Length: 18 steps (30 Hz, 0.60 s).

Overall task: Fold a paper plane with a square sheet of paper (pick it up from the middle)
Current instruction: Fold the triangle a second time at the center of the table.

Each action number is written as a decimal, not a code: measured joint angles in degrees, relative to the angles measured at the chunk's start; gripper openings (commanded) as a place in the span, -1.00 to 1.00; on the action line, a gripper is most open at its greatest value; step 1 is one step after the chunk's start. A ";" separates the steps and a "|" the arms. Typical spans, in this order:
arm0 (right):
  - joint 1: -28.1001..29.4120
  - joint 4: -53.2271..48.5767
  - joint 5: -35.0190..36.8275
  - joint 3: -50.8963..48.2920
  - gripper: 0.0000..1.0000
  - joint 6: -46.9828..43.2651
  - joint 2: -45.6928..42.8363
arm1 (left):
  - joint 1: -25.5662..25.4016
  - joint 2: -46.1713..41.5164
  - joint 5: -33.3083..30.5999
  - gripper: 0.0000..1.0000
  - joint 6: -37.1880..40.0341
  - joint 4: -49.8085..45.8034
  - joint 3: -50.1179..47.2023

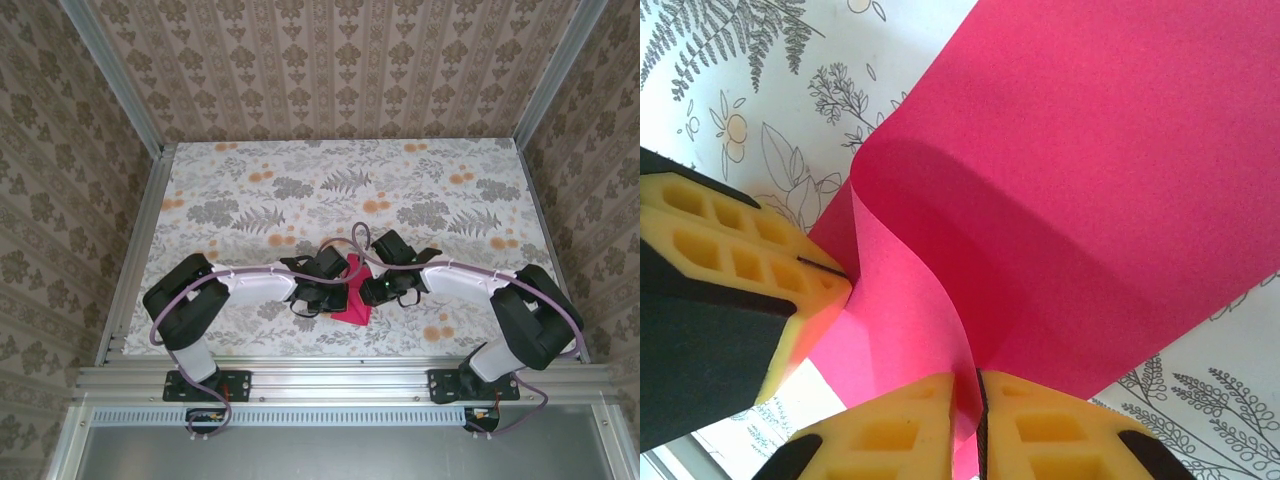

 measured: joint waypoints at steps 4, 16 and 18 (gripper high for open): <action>-0.20 -0.11 0.31 0.66 -0.69 0.02 0.48 | 0.00 0.02 0.00 -0.92 0.28 -0.07 0.07; -0.33 -0.83 0.04 0.61 -0.67 0.46 0.33 | -0.09 0.24 -0.17 -0.91 0.50 -0.63 0.55; -0.33 -1.20 -0.28 0.44 -0.67 0.46 0.17 | -0.11 0.33 -0.22 -0.91 0.57 -0.92 0.79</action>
